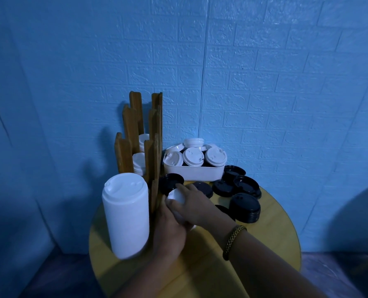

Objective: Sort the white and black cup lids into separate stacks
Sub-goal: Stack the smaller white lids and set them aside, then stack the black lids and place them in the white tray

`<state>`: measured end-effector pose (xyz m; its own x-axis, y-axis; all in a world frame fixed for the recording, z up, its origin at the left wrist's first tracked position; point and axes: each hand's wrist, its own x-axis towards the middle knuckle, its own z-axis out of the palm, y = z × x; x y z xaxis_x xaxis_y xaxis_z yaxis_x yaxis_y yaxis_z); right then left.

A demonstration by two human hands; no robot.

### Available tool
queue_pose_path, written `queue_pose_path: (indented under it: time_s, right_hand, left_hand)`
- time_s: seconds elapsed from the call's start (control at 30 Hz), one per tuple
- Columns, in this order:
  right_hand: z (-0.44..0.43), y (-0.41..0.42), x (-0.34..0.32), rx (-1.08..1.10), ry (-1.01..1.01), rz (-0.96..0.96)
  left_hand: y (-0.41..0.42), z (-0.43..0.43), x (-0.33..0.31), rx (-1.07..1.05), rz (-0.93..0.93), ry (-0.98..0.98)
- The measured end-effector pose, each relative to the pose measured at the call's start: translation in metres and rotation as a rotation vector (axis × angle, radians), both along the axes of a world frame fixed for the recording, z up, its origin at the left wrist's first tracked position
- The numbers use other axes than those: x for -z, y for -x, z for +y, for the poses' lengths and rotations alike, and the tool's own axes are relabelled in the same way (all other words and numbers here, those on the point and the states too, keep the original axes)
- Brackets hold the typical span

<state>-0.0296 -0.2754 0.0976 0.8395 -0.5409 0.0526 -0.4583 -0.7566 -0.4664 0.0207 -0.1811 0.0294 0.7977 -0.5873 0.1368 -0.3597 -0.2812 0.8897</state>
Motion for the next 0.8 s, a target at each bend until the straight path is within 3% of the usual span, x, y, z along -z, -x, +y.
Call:
queue_pose_path:
  time_s: [0.13,0.23,0.3,0.4,0.47,0.8]
  right_hand:
    - [-0.007,0.002,-0.004,-0.102,0.011,0.032]
    - [-0.012,0.017,0.000,-0.093,-0.074,-0.131]
    - [-0.020,0.037,0.010,0.001,0.043,-0.202]
    - [-0.026,0.072,0.035,0.115,0.270,0.066]
    - [-0.025,0.087,0.049,0.106,0.284,0.210]
    - [-0.013,0.115,0.055,-0.092,0.219,0.092]
  left_hand:
    - [0.002,-0.001,0.001,-0.028,-0.033,0.031]
    - [0.002,-0.001,0.004,-0.059,-0.054,0.039]
    - [0.000,-0.003,0.006,-0.068,-0.070,0.045]
    - [-0.001,-0.002,0.011,-0.071,-0.126,-0.012]
    - [-0.002,0.000,0.015,-0.076,-0.187,-0.060]
    - [0.007,0.000,0.001,-0.009,-0.156,-0.159]
